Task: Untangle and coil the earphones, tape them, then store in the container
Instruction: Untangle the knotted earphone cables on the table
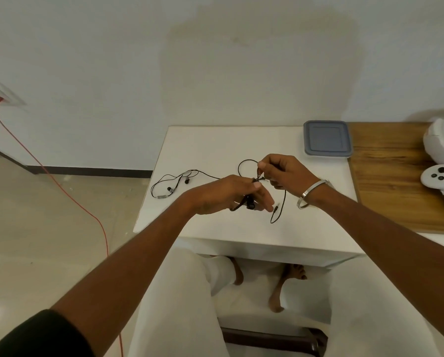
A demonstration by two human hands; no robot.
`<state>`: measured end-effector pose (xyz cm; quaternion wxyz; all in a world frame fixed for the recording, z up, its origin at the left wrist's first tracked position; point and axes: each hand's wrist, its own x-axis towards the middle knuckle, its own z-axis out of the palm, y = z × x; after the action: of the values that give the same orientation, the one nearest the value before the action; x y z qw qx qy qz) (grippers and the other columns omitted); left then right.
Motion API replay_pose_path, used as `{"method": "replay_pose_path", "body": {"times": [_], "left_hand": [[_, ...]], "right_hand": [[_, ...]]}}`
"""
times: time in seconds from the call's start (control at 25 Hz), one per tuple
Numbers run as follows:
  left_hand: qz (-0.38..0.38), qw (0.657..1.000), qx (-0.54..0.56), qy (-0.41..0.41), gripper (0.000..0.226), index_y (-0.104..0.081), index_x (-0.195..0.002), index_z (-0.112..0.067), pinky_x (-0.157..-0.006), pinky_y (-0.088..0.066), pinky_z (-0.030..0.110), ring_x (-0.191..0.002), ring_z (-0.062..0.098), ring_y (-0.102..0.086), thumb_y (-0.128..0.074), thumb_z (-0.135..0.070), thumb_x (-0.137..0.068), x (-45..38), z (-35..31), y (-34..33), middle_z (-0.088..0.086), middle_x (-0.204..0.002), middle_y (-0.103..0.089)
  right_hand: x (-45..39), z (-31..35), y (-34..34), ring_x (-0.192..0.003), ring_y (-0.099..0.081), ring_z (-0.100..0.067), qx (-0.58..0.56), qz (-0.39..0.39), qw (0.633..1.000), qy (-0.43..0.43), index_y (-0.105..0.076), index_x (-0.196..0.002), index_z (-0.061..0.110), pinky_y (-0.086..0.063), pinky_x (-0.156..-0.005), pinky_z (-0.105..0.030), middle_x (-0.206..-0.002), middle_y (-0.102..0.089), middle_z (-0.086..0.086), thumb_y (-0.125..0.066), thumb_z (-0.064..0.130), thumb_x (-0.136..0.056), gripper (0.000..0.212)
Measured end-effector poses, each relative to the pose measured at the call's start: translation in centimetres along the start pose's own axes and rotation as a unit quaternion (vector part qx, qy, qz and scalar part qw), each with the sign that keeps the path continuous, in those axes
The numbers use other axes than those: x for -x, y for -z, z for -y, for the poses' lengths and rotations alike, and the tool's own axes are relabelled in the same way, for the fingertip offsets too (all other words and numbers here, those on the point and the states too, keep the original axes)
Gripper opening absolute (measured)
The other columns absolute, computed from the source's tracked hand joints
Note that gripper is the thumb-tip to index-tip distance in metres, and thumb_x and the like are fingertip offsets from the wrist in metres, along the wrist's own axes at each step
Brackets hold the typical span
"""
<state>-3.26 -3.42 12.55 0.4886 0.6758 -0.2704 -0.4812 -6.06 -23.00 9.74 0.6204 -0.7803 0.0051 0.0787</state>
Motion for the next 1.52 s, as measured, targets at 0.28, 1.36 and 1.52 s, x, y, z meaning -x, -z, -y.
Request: {"method": "replay_pose_path", "body": {"times": [0.28, 1.36, 1.52], "left_hand": [[-0.067, 0.950, 0.292, -0.089, 0.043, -0.056, -0.130, -0.014, -0.100, -0.039, 0.060, -0.124, 0.049, -0.048, -0.032, -0.035, -0.102, -0.3, -2.3, 0.4, 0.025, -0.123, -0.058], [-0.271, 0.956, -0.106, -0.046, 0.032, -0.066, -0.119, -0.032, -0.102, -0.044, 0.030, -0.108, 0.004, -0.063, -0.043, -0.044, -0.101, -1.4, 1.7, 2.0, -0.016, -0.123, -0.065], [-0.256, 0.948, -0.191, 0.000, 0.034, -0.070, -0.110, -0.030, -0.091, -0.044, 0.026, -0.102, -0.001, -0.061, -0.042, -0.046, -0.100, -0.9, 2.6, 2.3, -0.019, -0.104, -0.068]], "right_hand": [[0.0, -1.7, -1.4, -0.051, -0.038, -0.017, -0.036, -0.001, 0.999, -0.022, -0.066, -0.089, 0.019, -0.034, -0.049, -0.027, -0.062, -0.046, -0.008, -0.048, 0.021, -0.096, 0.019], [0.7, 0.0, -2.5, -0.049, -0.040, -0.013, 0.027, 0.066, 0.997, -0.016, -0.066, -0.090, 0.005, -0.037, -0.047, -0.021, -0.058, -0.047, -0.002, -0.051, 0.019, -0.096, 0.022], [0.5, 0.4, -1.9, -0.048, -0.039, -0.011, 0.019, 0.057, 0.998, -0.009, -0.067, -0.091, 0.006, -0.036, -0.046, -0.019, -0.058, -0.046, 0.000, -0.051, 0.018, -0.096, 0.021]]}}
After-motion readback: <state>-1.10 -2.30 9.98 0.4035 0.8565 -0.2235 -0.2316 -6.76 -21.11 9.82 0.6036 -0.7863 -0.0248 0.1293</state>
